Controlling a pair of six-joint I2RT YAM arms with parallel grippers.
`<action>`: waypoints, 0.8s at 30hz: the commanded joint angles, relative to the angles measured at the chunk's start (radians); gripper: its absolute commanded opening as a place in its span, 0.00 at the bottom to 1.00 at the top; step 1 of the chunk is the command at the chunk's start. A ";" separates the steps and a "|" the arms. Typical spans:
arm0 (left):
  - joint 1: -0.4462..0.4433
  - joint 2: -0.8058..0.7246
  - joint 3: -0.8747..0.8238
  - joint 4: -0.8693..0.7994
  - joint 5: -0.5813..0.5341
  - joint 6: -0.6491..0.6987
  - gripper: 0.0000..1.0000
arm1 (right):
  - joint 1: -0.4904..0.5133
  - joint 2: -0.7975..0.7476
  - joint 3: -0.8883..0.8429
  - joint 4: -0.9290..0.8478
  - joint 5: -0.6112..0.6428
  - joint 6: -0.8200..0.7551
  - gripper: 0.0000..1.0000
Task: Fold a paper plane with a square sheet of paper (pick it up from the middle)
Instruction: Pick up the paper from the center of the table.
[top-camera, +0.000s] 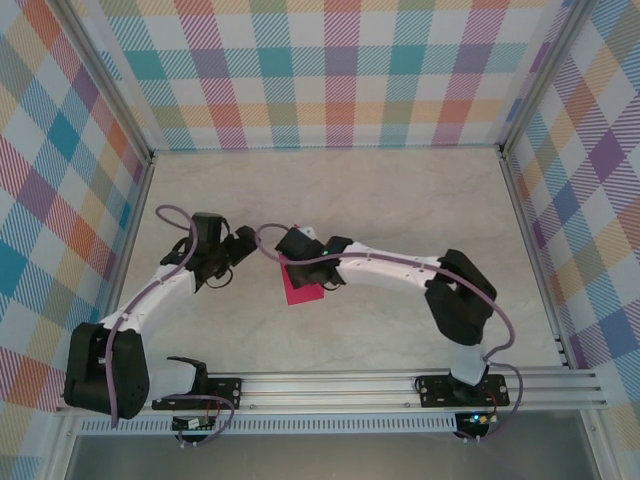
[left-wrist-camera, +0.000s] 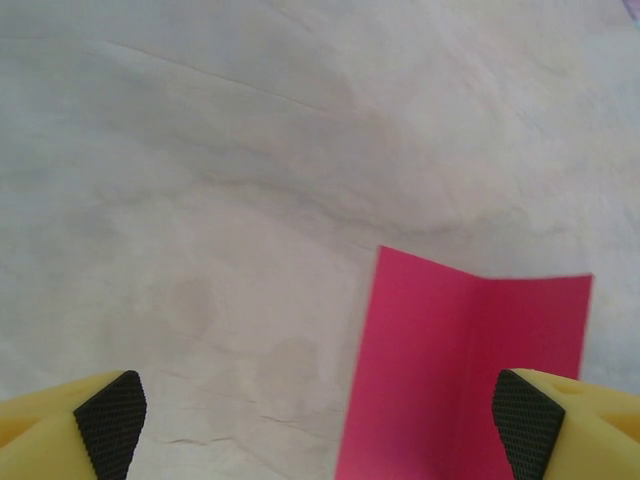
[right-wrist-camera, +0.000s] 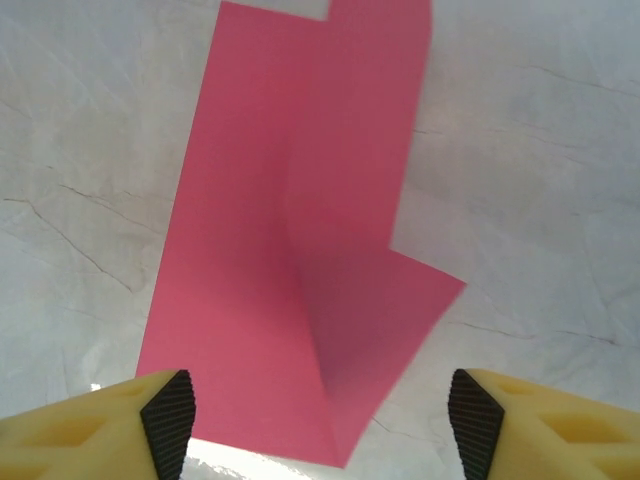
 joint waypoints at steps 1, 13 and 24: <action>0.073 -0.040 -0.044 -0.076 0.017 -0.002 0.95 | 0.009 0.075 0.087 -0.149 0.138 0.016 0.66; 0.125 -0.053 -0.103 -0.041 0.072 0.009 1.00 | 0.011 0.223 0.194 -0.200 0.172 0.062 0.38; 0.123 -0.077 -0.122 0.027 0.190 0.038 1.00 | -0.079 0.054 0.023 0.035 -0.098 0.048 0.09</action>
